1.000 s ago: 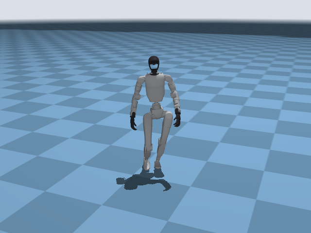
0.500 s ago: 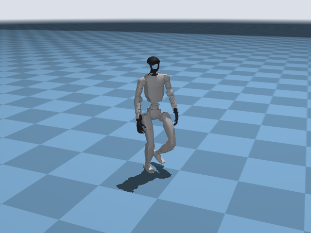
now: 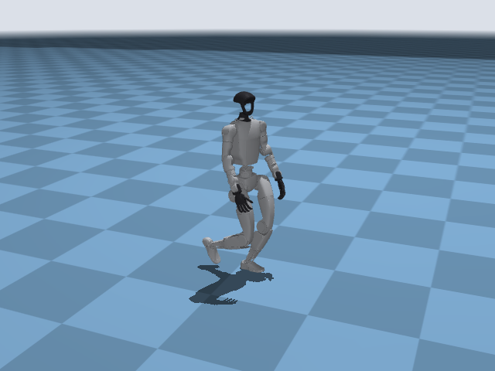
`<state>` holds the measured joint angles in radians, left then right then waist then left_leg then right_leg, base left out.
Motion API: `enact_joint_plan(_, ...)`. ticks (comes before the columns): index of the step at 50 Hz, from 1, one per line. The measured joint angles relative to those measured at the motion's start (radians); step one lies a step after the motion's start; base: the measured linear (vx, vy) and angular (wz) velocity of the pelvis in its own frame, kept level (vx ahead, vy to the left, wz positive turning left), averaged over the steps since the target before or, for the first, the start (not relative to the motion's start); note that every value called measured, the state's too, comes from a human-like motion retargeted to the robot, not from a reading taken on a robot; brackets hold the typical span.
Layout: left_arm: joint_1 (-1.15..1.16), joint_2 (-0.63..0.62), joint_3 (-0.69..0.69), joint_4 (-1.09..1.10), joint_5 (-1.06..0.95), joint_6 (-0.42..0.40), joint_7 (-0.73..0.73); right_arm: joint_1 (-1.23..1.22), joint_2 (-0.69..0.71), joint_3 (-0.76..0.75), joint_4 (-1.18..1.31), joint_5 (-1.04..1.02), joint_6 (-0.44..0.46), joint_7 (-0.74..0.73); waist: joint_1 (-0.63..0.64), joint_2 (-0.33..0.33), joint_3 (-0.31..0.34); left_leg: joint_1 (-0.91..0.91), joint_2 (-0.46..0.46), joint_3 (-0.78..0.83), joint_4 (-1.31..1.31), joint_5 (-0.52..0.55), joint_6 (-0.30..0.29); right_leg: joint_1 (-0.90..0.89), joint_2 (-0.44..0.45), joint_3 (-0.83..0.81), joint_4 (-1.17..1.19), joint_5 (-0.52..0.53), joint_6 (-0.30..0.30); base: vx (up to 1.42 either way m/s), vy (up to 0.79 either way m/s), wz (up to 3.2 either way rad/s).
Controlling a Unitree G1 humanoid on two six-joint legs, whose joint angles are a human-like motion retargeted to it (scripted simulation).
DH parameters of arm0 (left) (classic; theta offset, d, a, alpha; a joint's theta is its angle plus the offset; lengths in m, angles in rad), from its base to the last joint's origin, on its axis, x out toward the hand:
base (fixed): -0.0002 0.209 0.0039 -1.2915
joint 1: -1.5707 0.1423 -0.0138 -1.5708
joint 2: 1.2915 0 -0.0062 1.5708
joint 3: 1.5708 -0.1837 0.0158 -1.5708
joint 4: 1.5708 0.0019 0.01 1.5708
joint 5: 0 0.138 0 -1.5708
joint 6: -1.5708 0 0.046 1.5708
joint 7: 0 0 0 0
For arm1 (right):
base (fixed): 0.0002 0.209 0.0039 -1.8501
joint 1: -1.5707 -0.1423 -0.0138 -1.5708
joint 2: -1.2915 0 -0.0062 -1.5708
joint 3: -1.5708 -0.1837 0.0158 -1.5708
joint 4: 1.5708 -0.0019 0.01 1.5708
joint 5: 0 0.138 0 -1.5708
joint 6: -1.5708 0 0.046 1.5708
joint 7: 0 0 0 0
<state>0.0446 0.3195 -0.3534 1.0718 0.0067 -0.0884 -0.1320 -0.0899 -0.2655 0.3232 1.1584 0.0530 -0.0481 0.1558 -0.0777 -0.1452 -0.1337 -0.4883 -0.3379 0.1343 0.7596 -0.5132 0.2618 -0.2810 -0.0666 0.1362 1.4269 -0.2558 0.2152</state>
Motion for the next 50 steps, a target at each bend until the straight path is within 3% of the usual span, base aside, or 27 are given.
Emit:
enact_joint_plan(4, -0.089, 0.052, -0.025, -0.173, -0.019, -0.022, 0.023, 0.062, -0.028, -0.035, 0.045, 0.007, 0.002, -0.025, -0.033, 0.048, 0.038, 0.215, -0.043, -0.130, -0.126, -0.023, -0.010, -0.138, -0.062, -0.008, -0.056, -0.197, -0.113, 0.66, 0.06, 1.31)
enact_joint_plan(7, -0.141, 0.088, -0.041, -0.310, -0.038, -0.043, 0.028, 0.097, -0.047, -0.063, 0.072, 0.011, 0.007, -0.036, -0.046, 0.095, 0.063, 0.355, -0.028, -0.240, -0.190, -0.048, -0.035, -0.219, -0.026, 0.001, -0.239, -0.272, -0.145, 0.63, -0.01, 1.37)
enact_joint_plan(13, -0.194, 0.117, -0.101, -0.463, -0.032, -0.094, 0.017, 0.128, -0.072, -0.086, 0.122, 0.027, 0.014, -0.019, -0.037, 0.164, 0.052, 0.476, 0.033, -0.404, -0.218, -0.119, -0.066, -0.333, 0.172, 0.146, -0.713, -0.266, -0.067, 0.61, -0.01, 1.20)
enact_joint_plan(15, -0.206, 0.118, -0.118, -0.456, -0.023, -0.103, 0.002, 0.120, -0.086, -0.094, 0.122, 0.026, 0.015, -0.008, -0.029, 0.197, 0.038, 0.500, 0.089, -0.426, -0.220, -0.144, -0.073, -0.311, 0.229, 0.194, -0.891, -0.196, -0.049, 0.63, 0.01, 1.19)
enact_joint_plan(20, -0.129, 0.074, -0.139, -0.310, 0.017, -0.065, -0.022, 0.141, -0.098, -0.092, 0.087, 0.014, 0.012, -0.026, -0.030, 0.198, 0.023, 0.532, 0.146, -0.379, -0.005, -0.197, -0.082, -0.314, 0.310, 0.190, -0.672, -0.175, -0.054, 0.64, -0.03, 1.46)
enact_joint_plan(25, -0.052, -0.003, -0.131, -0.042, 0.074, -0.010, -0.024, 0.140, -0.117, -0.080, 0.045, -0.004, 0.017, -0.072, 0.002, 0.272, 0.045, 0.422, 0.310, -0.310, 0.422, -0.015, -0.177, -0.215, 0.346, 0.047, -0.592, -0.232, -0.157, 0.57, -0.10, 1.71)
enact_joint_plan(27, -0.045, -0.001, -0.132, 0.012, 0.088, 0.004, -0.018, 0.117, -0.131, -0.074, 0.039, -0.018, 0.019, -0.089, 0.033, 0.277, 0.047, 0.300, 0.403, -0.233, 0.589, 0.043, -0.160, -0.167, 0.318, -0.009, -0.622, -0.261, -0.191, 0.52, -0.16, 2.02)
enact_joint_plan(32, -0.048, 0.070, -0.102, -0.001, 0.062, 0.013, 0.024, 0.035, -0.157, -0.062, 0.059, -0.048, 0.028, -0.115, 0.159, 0.212, 0.054, 0.028, 0.507, -0.054, 0.710, -0.042, -0.082, -0.017, 0.215, -0.122, -0.744, -0.305, -0.222, 0.51, -0.18, 1.93)
enact_joint_plan(38, -0.035, 0.136, -0.030, -0.063, -0.010, -0.013, 0.086, -0.079, -0.136, -0.054, 0.054, -0.006, 0.014, -0.130, 0.268, 0.114, 0.081, -0.120, 0.488, 0.120, 0.313, -0.164, -0.108, 0.153, 0.127, -0.238, -0.894, -0.330, -0.205, 0.48, -0.11, 1.51)
enact_joint_plan(42, -0.020, 0.137, 0.002, -0.060, -0.030, -0.023, 0.106, -0.171, -0.086, -0.037, 0.031, 0.016, -0.007, -0.133, 0.275, 0.047, 0.077, -0.152, 0.435, 0.191, -0.081, -0.147, -0.144, 0.218, 0.086, -0.314, -0.970, -0.354, -0.194, 0.41, -0.02, 1.22)
enact_joint_plan(45, 0.008, 0.119, 0.008, -0.043, -0.024, -0.020, 0.106, -0.217, -0.044, -0.016, -0.004, 0.015, -0.018, -0.128, 0.281, 0.028, 0.069, -0.186, 0.445, 0.216, -0.161, -0.148, -0.160, 0.226, 0.088, -0.338, -0.932, -0.397, -0.195, 0.36, 0.02, 0.66)
enact_joint_plan(50, 0.042, 0.096, 0.016, 0.007, 0.001, -0.012, 0.100, -0.273, 0.043, 0.036, -0.058, 0.019, -0.030, -0.114, 0.274, -0.036, 0.065, -0.171, 0.423, 0.247, -0.109, -0.100, -0.128, 0.225, 0.054, -0.281, -0.833, -0.442, -0.191, 0.36, 0.04, 0.36)
